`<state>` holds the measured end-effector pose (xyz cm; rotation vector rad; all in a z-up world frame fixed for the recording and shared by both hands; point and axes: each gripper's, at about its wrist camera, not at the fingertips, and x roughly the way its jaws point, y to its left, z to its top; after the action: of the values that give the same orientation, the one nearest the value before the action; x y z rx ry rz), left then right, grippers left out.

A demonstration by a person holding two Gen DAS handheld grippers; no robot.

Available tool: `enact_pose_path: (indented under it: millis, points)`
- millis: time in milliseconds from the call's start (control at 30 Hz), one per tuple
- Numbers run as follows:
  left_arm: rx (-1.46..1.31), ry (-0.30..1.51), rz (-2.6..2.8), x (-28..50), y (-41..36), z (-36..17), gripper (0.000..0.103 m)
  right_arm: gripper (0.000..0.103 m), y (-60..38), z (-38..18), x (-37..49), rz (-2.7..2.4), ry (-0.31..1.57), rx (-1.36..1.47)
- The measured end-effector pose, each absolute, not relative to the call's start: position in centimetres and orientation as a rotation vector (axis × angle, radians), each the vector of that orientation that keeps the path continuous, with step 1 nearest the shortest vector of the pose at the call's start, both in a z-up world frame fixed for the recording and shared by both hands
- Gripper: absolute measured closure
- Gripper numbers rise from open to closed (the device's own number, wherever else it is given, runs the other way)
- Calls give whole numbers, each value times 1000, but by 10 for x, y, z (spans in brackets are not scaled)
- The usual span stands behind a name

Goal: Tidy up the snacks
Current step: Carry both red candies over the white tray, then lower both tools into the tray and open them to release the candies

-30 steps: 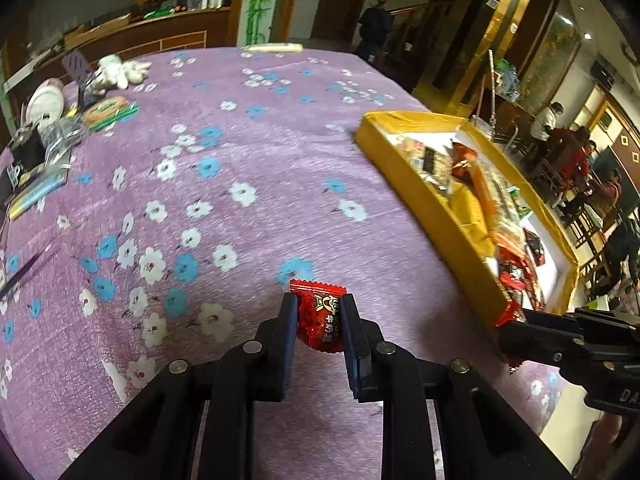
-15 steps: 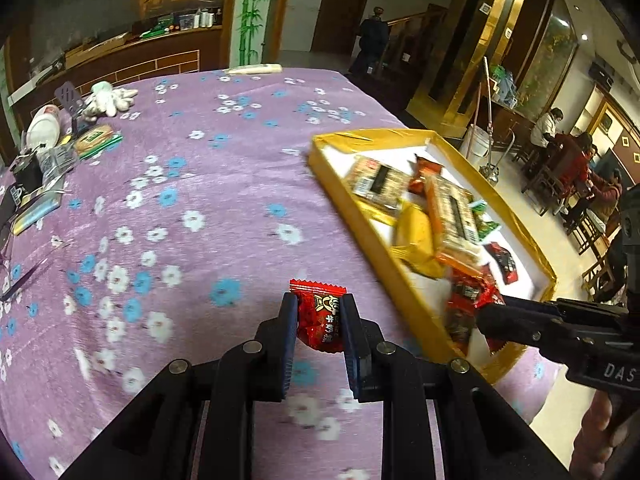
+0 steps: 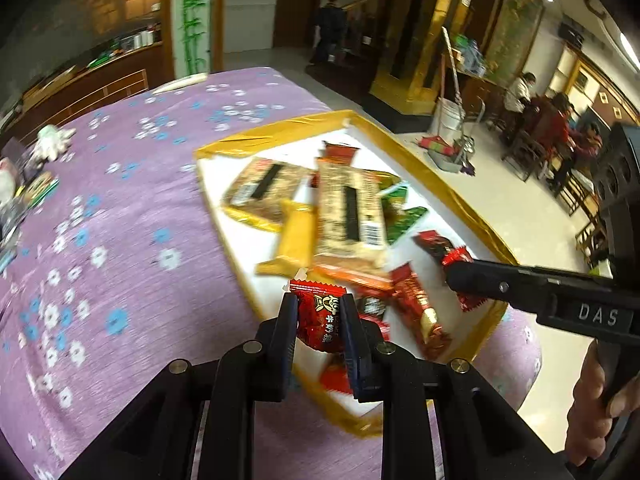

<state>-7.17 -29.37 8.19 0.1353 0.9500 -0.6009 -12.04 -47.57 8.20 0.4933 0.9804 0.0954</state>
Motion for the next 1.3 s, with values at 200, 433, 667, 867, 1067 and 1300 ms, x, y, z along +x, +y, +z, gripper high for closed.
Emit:
enact_pose_path:
  millis: [200, 433, 667, 867, 1067, 1300]
  points:
    - [190, 962, -637, -76, -328, 72, 82, 84, -498, 80, -118, 80, 974, 494]
    - [233, 947, -634, -82, -343, 64, 82, 84, -504, 70, -104, 87, 1013, 477]
    - [257, 933, -610, -86, -346, 57, 82, 84, -497, 63, -86, 106, 1048, 444]
    - [251, 939, -584, -85, -345, 52, 82, 84, -490, 59, -72, 137, 1067, 412]
    - [262, 948, -576, -82, -349, 49, 82, 84, -494, 54, -67, 142, 1078, 415]
    - [300, 955, -582, -81, -357, 49, 82, 84, -504, 50, -64, 131, 1076, 449]
